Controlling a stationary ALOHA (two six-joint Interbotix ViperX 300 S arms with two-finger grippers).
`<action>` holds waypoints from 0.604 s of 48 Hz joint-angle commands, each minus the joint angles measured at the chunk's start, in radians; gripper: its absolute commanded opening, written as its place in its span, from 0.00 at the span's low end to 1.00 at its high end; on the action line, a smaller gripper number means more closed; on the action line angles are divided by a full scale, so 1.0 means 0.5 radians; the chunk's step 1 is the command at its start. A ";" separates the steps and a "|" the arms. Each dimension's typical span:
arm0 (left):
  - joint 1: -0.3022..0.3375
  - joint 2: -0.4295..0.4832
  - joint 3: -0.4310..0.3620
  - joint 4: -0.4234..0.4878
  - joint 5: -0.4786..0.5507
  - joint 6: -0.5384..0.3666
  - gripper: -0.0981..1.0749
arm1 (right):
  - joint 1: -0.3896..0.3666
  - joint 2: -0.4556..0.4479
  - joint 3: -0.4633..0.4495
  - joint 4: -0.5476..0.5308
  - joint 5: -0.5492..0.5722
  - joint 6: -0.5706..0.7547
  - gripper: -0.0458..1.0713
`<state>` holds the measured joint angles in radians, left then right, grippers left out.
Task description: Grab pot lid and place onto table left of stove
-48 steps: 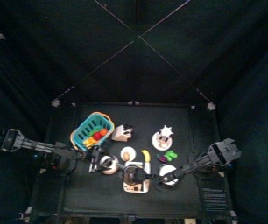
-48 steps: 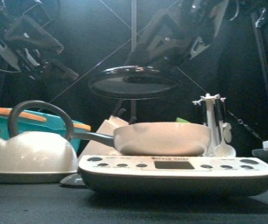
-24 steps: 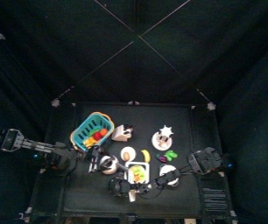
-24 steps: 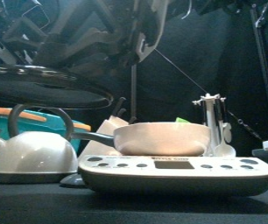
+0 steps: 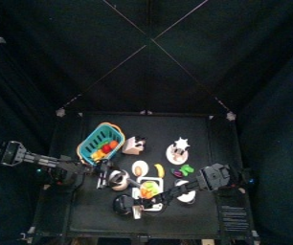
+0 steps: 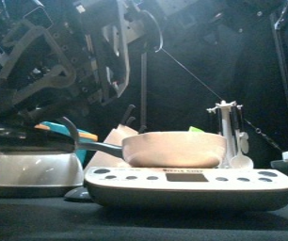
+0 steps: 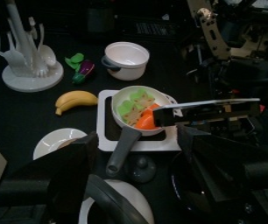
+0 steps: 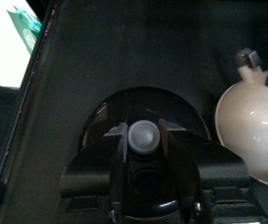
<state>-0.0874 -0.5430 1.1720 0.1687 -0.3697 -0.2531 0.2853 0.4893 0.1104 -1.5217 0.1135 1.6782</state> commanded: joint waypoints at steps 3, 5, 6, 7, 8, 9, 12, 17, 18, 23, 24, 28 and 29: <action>0.003 -0.006 -0.028 -0.003 -0.021 0.000 0.96 | -0.034 -0.049 -0.052 0.028 -0.040 0.003 0.74; 0.003 -0.006 -0.025 -0.003 -0.021 0.000 0.96 | -0.034 -0.049 -0.055 0.025 -0.040 0.003 0.77; 0.003 -0.003 -0.025 -0.003 -0.021 0.000 0.96 | -0.034 -0.049 -0.055 0.025 -0.040 0.003 0.78; 0.003 -0.003 -0.025 -0.003 -0.021 0.000 0.96 | -0.037 -0.049 -0.052 0.025 -0.040 0.003 0.80; 0.003 -0.003 -0.025 -0.003 -0.021 0.000 0.96 | -0.034 -0.049 -0.052 0.025 -0.043 0.003 0.81; 0.003 -0.003 -0.025 -0.003 -0.021 0.000 0.96 | -0.034 -0.052 -0.052 0.025 -0.043 0.000 0.83; 0.003 -0.003 -0.025 -0.003 -0.021 0.000 0.96 | -0.034 -0.058 -0.055 0.021 -0.043 0.000 0.85; 0.003 -0.003 -0.025 -0.009 -0.021 0.000 0.96 | -0.034 -0.083 -0.043 0.015 -0.046 -0.003 0.86; 0.003 -0.003 -0.025 -0.012 -0.021 0.000 0.96 | -0.034 -0.095 -0.040 0.012 -0.043 -0.003 0.86; 0.000 -0.006 -0.025 -0.021 -0.021 0.000 0.96 | -0.034 -0.175 0.015 -0.025 -0.043 -0.034 0.86; -0.003 -0.006 -0.025 -0.025 -0.021 0.000 0.96 | -0.034 -0.193 0.031 -0.028 -0.043 -0.046 0.86; -0.012 -0.003 -0.025 -0.028 -0.021 0.000 0.96 | -0.031 -0.270 0.107 -0.025 -0.037 -0.117 0.86; -0.018 -0.006 -0.025 -0.031 -0.021 0.000 0.96 | -0.028 -0.301 0.135 -0.018 -0.034 -0.141 0.86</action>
<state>-0.0874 -0.5446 1.1720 0.1565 -0.3712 -0.2531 0.2730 0.4310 0.1565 -1.5324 0.0936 1.6306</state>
